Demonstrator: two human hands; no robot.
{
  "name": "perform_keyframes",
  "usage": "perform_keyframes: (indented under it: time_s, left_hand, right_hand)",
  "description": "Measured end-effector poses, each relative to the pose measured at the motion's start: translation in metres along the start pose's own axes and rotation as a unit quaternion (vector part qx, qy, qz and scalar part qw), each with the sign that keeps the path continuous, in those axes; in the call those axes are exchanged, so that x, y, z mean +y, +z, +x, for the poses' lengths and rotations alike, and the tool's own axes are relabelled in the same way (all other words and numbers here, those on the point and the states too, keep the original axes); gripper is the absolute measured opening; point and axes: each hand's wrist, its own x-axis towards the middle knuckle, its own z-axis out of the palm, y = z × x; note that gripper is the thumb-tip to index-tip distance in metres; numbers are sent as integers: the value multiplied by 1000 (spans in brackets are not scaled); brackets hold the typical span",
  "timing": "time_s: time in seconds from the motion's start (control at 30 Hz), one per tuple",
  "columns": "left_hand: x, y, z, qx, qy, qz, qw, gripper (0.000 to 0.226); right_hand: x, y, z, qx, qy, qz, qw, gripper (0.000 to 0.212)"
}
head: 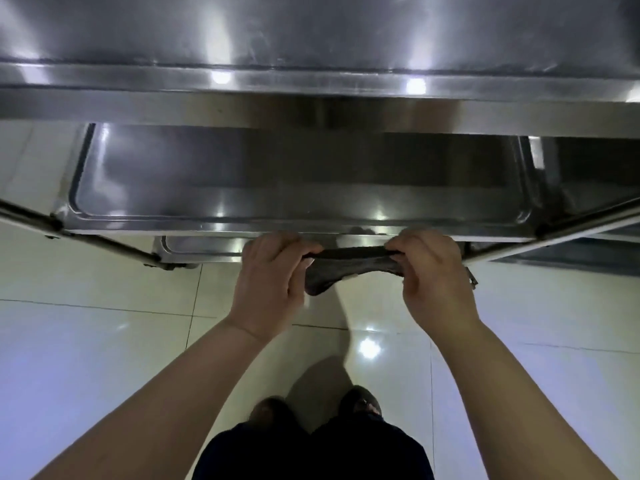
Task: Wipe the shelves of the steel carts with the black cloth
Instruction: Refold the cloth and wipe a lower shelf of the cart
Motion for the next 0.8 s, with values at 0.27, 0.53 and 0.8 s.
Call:
perform_keyframes:
  time_s: [0.27,0.53,0.8]
  left_hand:
    - [-54,79,122,-13,-71,38,997,33]
    - [-109,114,141,-49,-68,70,994,45]
    - [-107,112,138,-85,-86,81,989,57]
  right_hand:
    - [61,60,93,-58,173,-246,952,47]
    - [62,136,91,-232,140,-234,934,68]
    - [81,144,127,-235,160,-243,927,66]
